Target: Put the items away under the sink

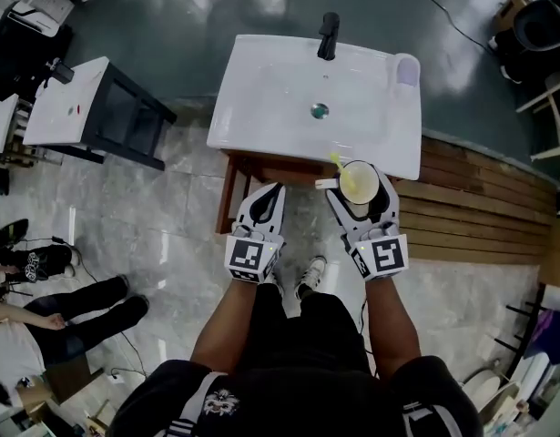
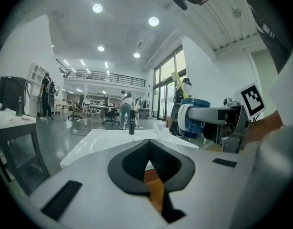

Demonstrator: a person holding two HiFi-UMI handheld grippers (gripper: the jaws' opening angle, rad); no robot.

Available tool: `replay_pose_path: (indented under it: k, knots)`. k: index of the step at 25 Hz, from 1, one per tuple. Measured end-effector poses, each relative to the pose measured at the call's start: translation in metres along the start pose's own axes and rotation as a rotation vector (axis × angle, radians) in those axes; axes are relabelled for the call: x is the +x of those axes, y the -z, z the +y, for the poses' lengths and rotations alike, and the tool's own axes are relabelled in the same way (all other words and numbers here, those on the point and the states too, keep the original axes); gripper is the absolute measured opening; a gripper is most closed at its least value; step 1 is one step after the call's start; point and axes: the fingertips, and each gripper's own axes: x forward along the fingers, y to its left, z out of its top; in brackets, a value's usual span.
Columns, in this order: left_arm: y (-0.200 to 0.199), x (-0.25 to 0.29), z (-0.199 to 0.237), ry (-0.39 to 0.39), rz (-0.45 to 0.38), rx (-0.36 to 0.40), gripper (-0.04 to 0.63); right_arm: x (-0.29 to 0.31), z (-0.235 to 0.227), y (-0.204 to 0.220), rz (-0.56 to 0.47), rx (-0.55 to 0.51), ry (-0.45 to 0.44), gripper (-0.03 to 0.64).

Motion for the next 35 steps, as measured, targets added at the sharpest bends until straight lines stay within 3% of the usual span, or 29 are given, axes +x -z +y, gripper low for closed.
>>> replay_pose_path:
  k: [6,11,14,20,26,35]
  knots:
    - [0.026,-0.014,0.028,0.010,-0.003,-0.002,0.000,-0.003,0.026,0.028,0.005,0.010,0.049,0.402]
    - [0.064,-0.020,0.047,0.030,-0.010,-0.053,0.000,-0.005,0.046,0.074,0.031,0.011,0.074,0.402]
    - [0.079,-0.014,0.048,0.049,-0.035,-0.033,0.000,-0.004,0.048,0.103,0.038,-0.001,0.082,0.402]
    - [0.132,0.007,0.057,0.026,-0.043,-0.059,0.000,0.006,0.048,0.187,0.063,-0.009,0.081,0.402]
    - [0.184,0.028,0.069,0.027,-0.107,-0.058,0.000,0.025,0.050,0.266,0.050,-0.031,0.076,0.402]
    - [0.290,0.080,0.091,-0.006,-0.128,-0.001,0.000,0.066,0.036,0.366,0.023,-0.042,0.038,0.402]
